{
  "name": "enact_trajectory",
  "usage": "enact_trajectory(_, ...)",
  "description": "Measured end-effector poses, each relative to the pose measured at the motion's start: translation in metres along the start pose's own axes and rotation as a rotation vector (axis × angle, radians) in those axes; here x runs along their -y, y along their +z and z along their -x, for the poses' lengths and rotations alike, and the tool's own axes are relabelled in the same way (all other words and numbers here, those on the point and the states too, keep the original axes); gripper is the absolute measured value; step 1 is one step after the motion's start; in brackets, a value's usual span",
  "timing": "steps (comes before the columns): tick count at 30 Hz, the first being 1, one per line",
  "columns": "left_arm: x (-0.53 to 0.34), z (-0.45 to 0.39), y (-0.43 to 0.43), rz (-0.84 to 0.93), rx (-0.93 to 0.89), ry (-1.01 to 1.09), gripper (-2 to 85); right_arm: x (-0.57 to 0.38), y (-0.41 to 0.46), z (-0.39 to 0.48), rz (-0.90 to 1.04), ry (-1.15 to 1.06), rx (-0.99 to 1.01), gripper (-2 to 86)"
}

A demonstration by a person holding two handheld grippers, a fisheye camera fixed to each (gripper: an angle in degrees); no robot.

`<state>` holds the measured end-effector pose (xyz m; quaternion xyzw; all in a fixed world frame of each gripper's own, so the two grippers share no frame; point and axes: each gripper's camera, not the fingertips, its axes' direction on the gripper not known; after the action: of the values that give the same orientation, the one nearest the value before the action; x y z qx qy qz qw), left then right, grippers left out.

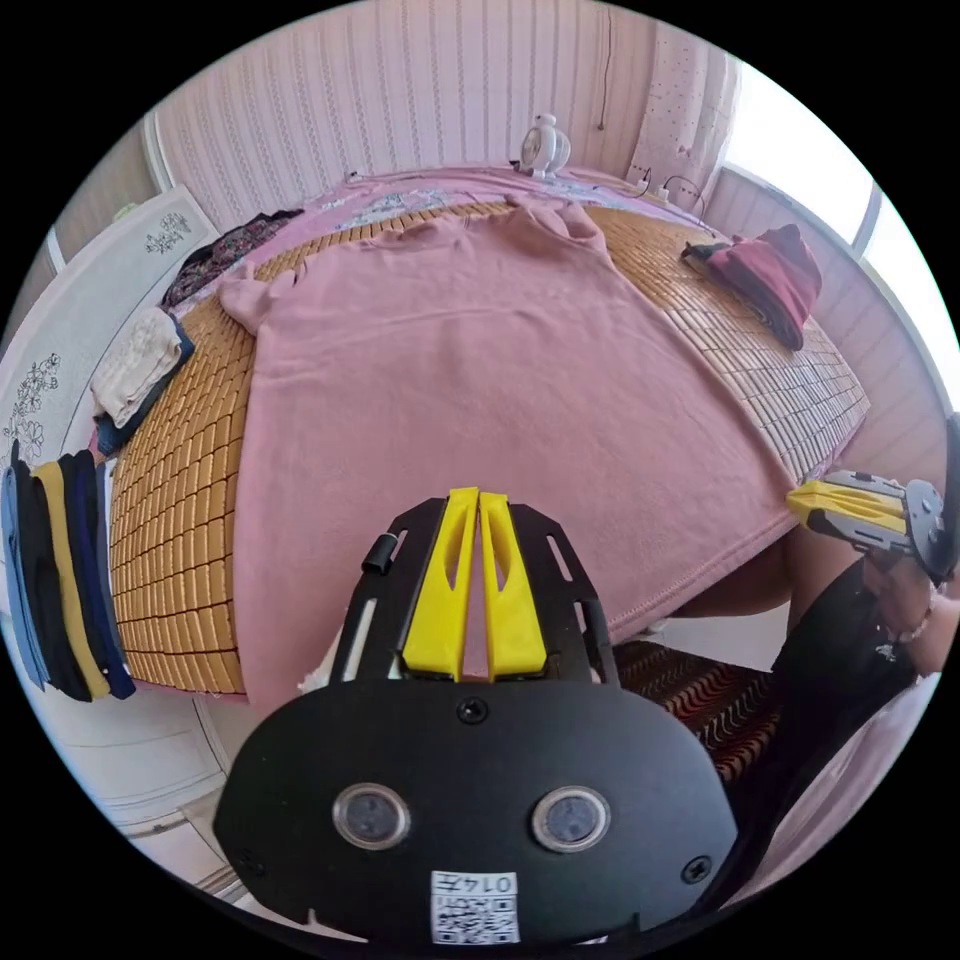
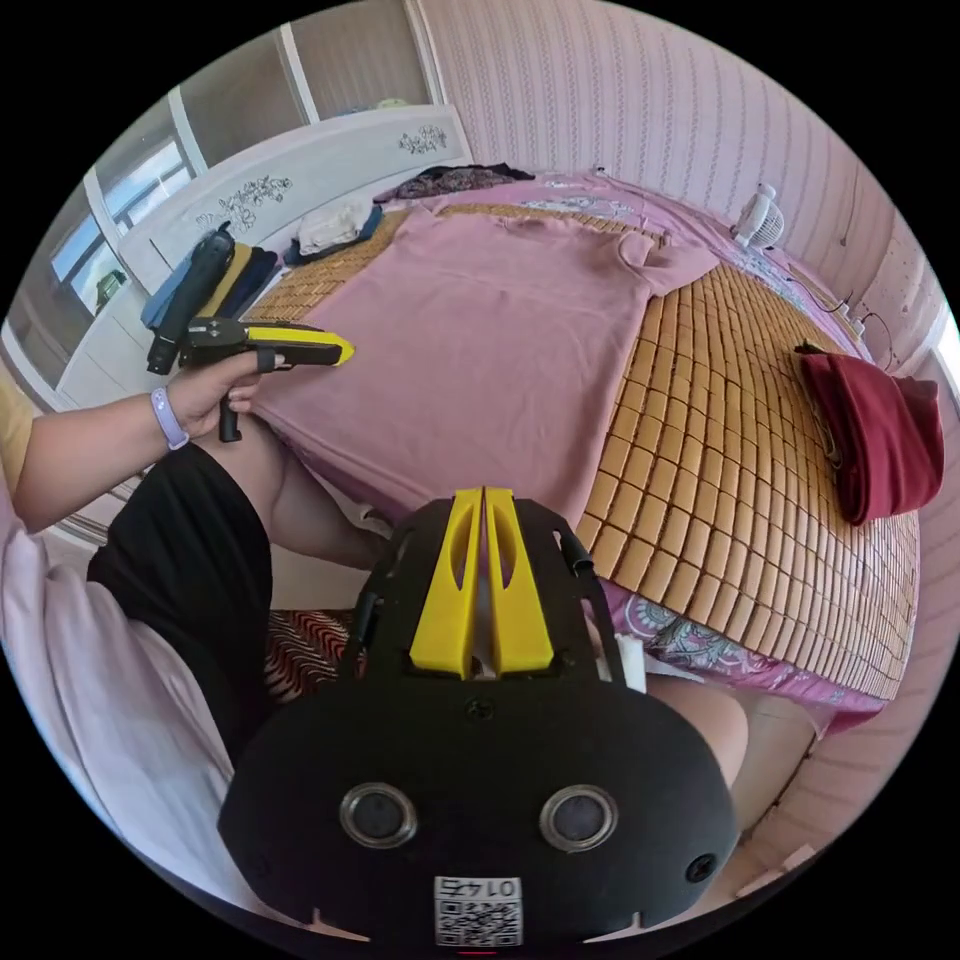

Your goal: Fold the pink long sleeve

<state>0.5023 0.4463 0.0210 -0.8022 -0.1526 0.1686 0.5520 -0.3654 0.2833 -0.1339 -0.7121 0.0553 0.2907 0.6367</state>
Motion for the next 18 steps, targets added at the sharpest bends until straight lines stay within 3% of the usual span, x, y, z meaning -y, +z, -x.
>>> enact_trajectory(2,0.008,0.005,0.017,0.006,-0.04,-0.001,-1.0,0.023,0.039,-0.01,0.158,-0.043,-0.048,-0.3)
enact_trajectory(6,0.023,0.002,0.035,0.049,-0.028,0.037,-1.0,0.033,0.06,-0.026,0.23,-0.068,-0.008,-0.3)
enact_trajectory(11,0.054,0.019,0.063,0.145,-0.119,-0.008,-1.0,0.042,0.073,-0.09,0.311,0.246,0.205,0.1)
enact_trajectory(18,0.127,0.036,0.049,0.035,-0.22,-0.045,-0.8,0.09,0.022,-0.173,0.115,0.368,0.1,4.0)
